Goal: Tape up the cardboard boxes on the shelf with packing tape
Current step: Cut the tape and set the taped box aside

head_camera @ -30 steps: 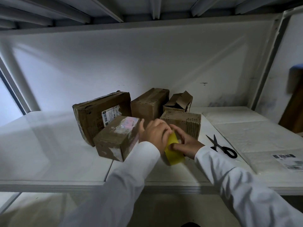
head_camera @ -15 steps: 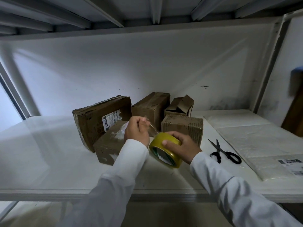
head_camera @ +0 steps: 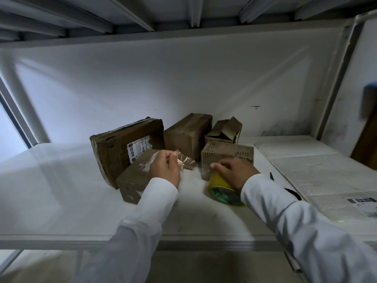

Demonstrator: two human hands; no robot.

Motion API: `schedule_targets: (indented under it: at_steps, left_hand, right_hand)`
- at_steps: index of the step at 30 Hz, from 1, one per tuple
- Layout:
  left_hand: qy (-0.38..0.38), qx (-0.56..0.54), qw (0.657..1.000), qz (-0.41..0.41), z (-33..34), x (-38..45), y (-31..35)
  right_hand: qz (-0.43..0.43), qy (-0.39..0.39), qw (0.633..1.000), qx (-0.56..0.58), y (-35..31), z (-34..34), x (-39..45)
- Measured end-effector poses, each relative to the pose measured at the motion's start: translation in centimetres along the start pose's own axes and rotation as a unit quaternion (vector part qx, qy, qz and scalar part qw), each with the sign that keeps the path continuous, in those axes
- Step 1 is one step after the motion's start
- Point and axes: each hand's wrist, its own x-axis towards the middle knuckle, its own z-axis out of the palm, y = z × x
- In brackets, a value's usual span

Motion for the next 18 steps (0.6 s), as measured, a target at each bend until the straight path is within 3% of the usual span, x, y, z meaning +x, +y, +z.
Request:
schedule_targets:
  at_steps: [4, 7, 13, 18]
  left_hand:
    - [-0.075, 0.152, 0.984, 0.051, 0.4, -1.1, 0.0]
    - [-0.106, 0.194, 0.975, 0.025, 1.0, -1.6, 0.2]
    - [-0.139, 0.063, 0.984, -0.09, 2.3, -1.6, 0.6]
    - [-0.158, -0.079, 0.978, -0.112, 2.2, -1.7, 2.5]
  right_hand:
    - [0.018, -0.064, 0.995, -0.081, 0.6, -1.5, 0.2]
    - [0.04, -0.111, 0.993, 0.012, 1.9, -2.3, 0.2]
    - [0.059, -0.024, 0.981, 0.182, 5.6, -2.4, 0.3]
    - [0.118, -0.062, 0.965, 0.225, 7.2, -2.9, -0.4]
